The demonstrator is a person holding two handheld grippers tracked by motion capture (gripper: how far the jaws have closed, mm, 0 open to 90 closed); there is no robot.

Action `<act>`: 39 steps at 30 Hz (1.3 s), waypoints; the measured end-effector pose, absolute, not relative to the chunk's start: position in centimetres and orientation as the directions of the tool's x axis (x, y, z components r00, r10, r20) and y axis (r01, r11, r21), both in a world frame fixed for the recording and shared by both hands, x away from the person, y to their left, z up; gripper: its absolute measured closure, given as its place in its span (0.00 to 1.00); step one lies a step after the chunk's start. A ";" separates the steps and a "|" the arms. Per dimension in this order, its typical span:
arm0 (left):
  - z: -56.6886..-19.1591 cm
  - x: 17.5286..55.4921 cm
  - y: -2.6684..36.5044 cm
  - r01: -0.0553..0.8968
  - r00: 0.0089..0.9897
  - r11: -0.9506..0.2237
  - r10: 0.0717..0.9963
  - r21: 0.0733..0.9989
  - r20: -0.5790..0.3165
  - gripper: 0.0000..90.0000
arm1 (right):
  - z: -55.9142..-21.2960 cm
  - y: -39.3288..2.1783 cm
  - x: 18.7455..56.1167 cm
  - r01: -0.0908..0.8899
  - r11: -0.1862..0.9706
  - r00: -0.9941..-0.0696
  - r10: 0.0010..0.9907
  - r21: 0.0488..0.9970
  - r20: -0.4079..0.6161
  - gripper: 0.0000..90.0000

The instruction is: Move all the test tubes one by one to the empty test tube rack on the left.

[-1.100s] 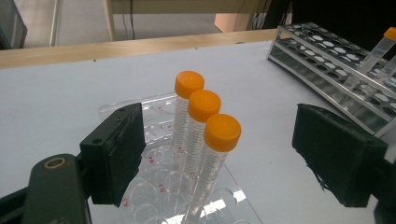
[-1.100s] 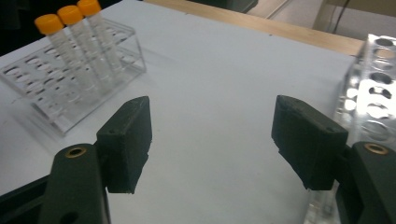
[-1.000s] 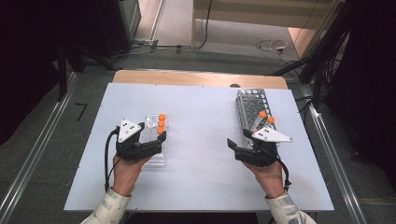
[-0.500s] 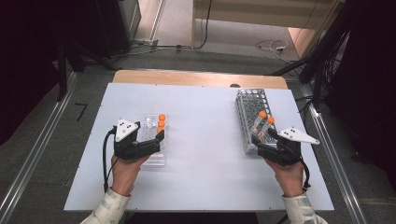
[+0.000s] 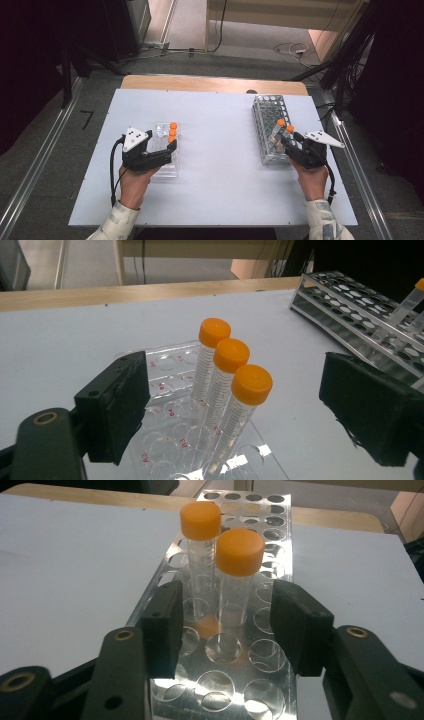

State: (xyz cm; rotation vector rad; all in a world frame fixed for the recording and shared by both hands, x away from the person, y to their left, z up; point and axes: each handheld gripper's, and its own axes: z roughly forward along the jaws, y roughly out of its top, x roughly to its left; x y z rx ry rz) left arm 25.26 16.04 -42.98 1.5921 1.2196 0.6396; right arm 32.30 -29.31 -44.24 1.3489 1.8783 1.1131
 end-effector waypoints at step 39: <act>-43.0 25.4 15.8 0.429 0.350 -0.007 0.923 0.903 -0.160 0.12 | -41.9 -29.1 32.4 0.381 0.137 -0.319 0.948 0.914 -0.009 0.80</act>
